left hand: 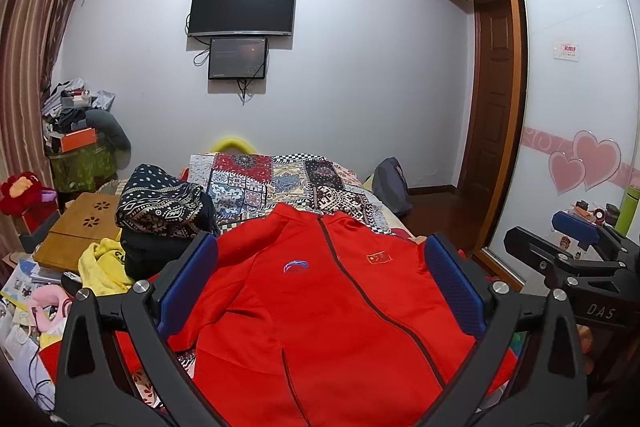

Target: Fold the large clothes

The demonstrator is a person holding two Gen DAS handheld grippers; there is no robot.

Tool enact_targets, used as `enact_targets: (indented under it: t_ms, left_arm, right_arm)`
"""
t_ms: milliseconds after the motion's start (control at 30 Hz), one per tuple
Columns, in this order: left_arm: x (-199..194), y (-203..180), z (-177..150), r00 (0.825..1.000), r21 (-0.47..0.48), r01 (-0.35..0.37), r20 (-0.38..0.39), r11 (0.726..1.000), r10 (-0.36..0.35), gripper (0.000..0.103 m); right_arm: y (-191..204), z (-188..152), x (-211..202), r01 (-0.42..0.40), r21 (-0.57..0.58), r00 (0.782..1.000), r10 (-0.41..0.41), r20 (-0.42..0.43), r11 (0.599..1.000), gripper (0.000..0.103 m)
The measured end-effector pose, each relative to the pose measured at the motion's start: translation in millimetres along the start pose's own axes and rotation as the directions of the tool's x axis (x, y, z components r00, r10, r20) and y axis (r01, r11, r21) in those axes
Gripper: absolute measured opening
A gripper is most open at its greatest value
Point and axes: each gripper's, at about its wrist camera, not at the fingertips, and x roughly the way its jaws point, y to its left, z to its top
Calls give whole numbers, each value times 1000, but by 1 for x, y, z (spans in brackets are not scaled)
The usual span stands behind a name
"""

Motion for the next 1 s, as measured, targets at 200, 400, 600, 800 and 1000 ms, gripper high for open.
enact_targets:
  t_ms: [200, 400, 600, 800, 1000]
  left_arm:
    - [1, 1, 0, 1000, 3, -5, 0, 1000, 5, 103]
    - [1, 1, 0, 1000, 3, -7, 0, 1000, 7, 103]
    - [0, 2, 0, 1000, 1, -6, 0, 1000, 6, 103]
    - [0, 1, 0, 1000, 2, -5, -1, 1000, 5, 103]
    - [0, 1, 1, 1000, 1, -6, -1, 1000, 6, 103]
  right_arm:
    - [1, 0, 0, 1, 0, 1000, -1, -2, 1000, 103]
    - [0, 0, 0, 1, -2, 1000, -1, -2, 1000, 103]
    - [1, 1, -1, 1, -3, 1000, -1, -2, 1000, 103]
    - [1, 0, -1, 1, -2, 1000, -1, -1, 1000, 103]
    - [1, 0, -1, 3, -6, 1000, -3, -2, 1000, 103]
